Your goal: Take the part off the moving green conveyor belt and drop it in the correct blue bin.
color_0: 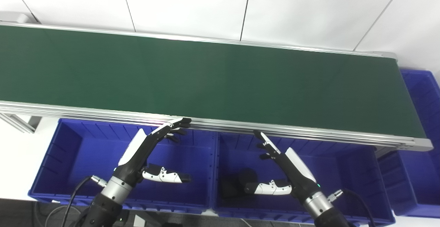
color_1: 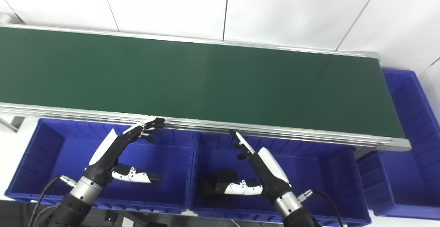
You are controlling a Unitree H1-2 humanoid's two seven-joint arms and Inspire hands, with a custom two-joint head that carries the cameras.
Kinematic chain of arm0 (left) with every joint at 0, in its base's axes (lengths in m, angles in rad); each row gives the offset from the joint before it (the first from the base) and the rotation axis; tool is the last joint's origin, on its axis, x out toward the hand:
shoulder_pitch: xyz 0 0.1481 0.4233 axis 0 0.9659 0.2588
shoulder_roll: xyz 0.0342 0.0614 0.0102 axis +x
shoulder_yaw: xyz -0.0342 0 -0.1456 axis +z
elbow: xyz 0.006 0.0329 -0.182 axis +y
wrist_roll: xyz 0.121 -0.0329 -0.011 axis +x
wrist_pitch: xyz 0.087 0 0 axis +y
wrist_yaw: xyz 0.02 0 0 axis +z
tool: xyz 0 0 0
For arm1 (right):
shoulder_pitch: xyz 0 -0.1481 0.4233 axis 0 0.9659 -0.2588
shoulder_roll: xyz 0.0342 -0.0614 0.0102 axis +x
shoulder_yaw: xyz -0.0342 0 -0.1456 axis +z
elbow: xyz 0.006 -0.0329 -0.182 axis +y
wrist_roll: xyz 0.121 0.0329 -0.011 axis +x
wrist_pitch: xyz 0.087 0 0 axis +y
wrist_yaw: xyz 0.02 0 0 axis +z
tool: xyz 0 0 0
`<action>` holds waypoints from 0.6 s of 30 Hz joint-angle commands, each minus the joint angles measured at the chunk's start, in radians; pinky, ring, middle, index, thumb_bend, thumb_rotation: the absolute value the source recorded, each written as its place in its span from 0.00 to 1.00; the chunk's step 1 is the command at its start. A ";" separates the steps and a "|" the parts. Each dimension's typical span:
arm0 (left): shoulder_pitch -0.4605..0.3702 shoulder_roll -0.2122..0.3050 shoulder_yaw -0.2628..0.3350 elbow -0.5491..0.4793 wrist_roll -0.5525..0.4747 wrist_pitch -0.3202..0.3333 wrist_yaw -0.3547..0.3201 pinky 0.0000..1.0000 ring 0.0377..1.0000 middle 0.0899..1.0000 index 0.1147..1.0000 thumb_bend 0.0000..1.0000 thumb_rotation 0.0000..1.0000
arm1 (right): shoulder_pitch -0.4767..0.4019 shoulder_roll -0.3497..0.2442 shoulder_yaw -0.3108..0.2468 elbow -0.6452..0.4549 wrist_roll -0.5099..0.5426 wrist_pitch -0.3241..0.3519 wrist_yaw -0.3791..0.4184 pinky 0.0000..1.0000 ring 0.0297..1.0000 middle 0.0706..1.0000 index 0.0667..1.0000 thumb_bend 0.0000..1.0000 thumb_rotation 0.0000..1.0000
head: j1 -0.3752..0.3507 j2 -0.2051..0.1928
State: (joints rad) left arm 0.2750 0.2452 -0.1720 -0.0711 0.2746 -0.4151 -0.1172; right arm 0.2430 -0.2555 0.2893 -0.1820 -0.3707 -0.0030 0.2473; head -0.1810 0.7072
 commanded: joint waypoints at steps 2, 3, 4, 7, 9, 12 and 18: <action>0.001 0.012 0.013 -0.011 -0.024 -0.048 0.015 0.62 0.73 0.79 0.81 0.97 0.43 | -0.004 0.014 0.007 -0.027 -0.018 -0.023 -0.023 0.79 0.92 0.99 1.00 1.00 0.63 | -0.011 0.002; 0.003 0.009 0.016 -0.009 -0.024 -0.048 0.017 0.63 0.73 0.79 0.81 0.97 0.43 | -0.005 0.015 0.009 -0.026 -0.021 -0.026 -0.025 0.79 0.91 0.99 1.00 1.00 0.63 | -0.011 0.002; 0.006 0.007 0.019 -0.008 -0.028 -0.047 0.017 0.63 0.73 0.79 0.81 0.98 0.44 | -0.005 0.016 0.011 -0.025 -0.026 -0.029 -0.028 0.78 0.91 0.99 1.00 0.99 0.63 | -0.009 0.002; 0.009 0.006 0.022 -0.008 -0.029 -0.048 0.015 0.64 0.74 0.80 0.81 0.99 0.46 | -0.004 0.018 0.012 -0.018 -0.029 -0.037 -0.037 0.77 0.91 0.99 1.00 0.99 0.63 | -0.012 0.003; 0.009 0.008 0.020 -0.009 -0.038 -0.050 0.010 0.65 0.74 0.80 0.81 0.97 0.43 | -0.003 0.020 0.011 -0.018 -0.028 -0.032 -0.038 0.78 0.91 0.99 1.00 1.00 0.64 | -0.016 0.002; 0.011 0.010 0.021 -0.009 -0.040 -0.051 0.012 0.65 0.74 0.80 0.81 0.96 0.41 | -0.001 0.023 0.012 -0.025 -0.028 -0.019 -0.034 0.78 0.92 1.00 1.00 1.00 0.64 | -0.034 -0.001; 0.016 0.016 0.029 -0.020 -0.036 -0.048 0.012 0.65 0.74 0.80 0.81 0.95 0.39 | -0.004 0.038 0.019 -0.012 -0.039 -0.035 -0.048 0.81 0.92 0.99 1.00 1.00 0.63 | -0.086 -0.004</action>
State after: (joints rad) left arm 0.2923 0.2482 -0.1517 -0.0605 0.2468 -0.4247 -0.1162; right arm 0.2453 -0.2258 0.3049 -0.1809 -0.4090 -0.0031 0.2177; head -0.2700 0.6995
